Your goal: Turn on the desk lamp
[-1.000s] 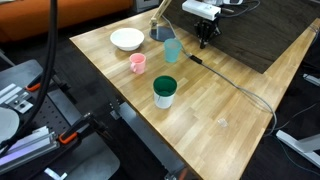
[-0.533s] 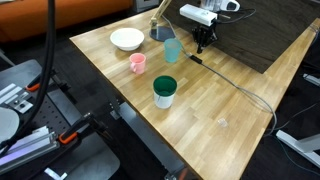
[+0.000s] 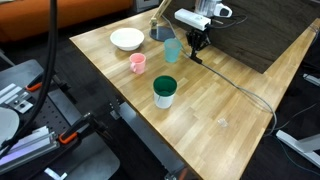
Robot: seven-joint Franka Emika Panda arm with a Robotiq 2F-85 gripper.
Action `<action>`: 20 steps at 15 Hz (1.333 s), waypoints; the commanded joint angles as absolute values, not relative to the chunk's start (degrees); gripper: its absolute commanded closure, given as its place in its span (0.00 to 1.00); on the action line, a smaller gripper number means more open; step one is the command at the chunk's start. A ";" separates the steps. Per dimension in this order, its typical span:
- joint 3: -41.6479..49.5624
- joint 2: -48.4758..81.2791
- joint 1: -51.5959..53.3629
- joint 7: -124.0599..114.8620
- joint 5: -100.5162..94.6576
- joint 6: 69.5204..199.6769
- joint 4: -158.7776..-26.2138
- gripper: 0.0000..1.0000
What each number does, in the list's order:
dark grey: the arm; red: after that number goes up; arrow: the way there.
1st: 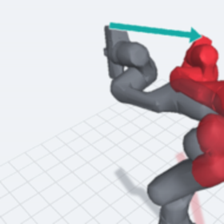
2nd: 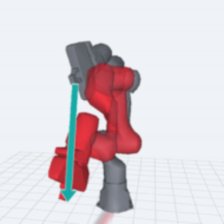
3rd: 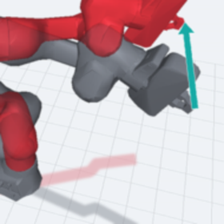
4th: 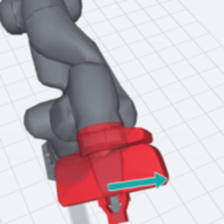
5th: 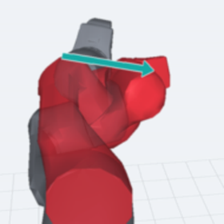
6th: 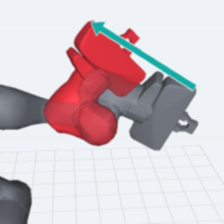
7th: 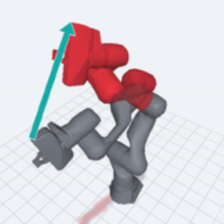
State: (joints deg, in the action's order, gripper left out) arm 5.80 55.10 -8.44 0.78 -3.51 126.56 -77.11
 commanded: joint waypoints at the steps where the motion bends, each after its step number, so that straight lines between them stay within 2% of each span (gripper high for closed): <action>1: 5.44 55.17 -8.75 1.14 -2.97 127.03 -77.72 1.00; 20: 5.67 55.17 -8.36 2.40 -3.95 126.98 -76.08 1.00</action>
State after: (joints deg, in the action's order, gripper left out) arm 5.81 55.94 -8.39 1.35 -3.67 126.56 -76.05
